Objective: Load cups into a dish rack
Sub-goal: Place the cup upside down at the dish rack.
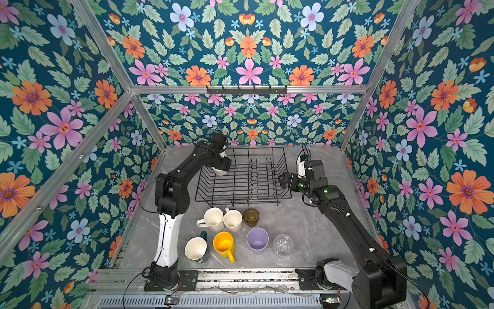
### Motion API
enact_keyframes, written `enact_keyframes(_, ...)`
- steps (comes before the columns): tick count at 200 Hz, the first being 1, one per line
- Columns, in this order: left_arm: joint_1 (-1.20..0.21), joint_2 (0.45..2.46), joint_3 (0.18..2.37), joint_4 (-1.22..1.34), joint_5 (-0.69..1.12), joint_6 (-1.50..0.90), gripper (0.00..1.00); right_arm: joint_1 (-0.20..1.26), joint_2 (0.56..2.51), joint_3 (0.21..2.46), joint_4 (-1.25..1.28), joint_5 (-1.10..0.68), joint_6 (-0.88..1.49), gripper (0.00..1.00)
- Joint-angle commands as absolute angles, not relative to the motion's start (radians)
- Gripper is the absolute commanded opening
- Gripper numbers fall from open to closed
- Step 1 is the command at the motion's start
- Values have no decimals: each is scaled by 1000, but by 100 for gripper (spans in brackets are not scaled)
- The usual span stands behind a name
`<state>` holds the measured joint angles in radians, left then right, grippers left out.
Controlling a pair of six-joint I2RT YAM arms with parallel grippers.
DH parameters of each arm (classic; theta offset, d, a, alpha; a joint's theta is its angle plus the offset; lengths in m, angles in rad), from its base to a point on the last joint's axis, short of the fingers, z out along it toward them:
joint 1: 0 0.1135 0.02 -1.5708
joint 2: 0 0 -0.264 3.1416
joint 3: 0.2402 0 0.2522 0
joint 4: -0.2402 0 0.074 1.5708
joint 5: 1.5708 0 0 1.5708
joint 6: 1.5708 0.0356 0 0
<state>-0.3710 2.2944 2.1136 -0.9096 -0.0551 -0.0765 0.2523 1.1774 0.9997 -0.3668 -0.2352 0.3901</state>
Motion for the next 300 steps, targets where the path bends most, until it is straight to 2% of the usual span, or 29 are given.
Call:
enact_keyframes(1,-362,2300,2120,-897,-61,-81,0,253,1181,998,-343,-245,402,99)
enact_keyframes(56,-342,2333,2114,-881,-48,-97,0,253,1183,991,-342,-252,407,99)
enact_keyframes(75,-340,2340,2109,-874,-42,-100,5,253,1183,990,-343,-252,407,99)
enact_keyframes(97,-338,2350,2109,-874,-42,-101,20,253,1185,990,-344,-252,408,99)
enact_keyframes(112,-337,2355,2107,-874,-44,-101,40,253,1184,989,-345,-252,408,99)
enact_keyframes(141,-337,2354,2102,-876,-62,-101,65,253,1187,989,-347,-252,409,99)
enact_keyframes(179,-334,2332,2085,-862,-71,-104,80,253,1189,991,-343,-253,410,99)
enact_keyframes(237,-334,2298,2066,-853,-45,-107,92,253,1191,991,-347,-256,410,99)
enact_keyframes(260,-334,2287,2059,-854,-39,-109,94,253,1189,992,-347,-256,410,99)
enact_keyframes(271,-334,2280,2053,-831,-32,-109,99,253,1188,992,-347,-258,410,99)
enact_keyframes(300,-334,2255,2034,-811,-26,-113,99,252,1187,992,-348,-258,410,99)
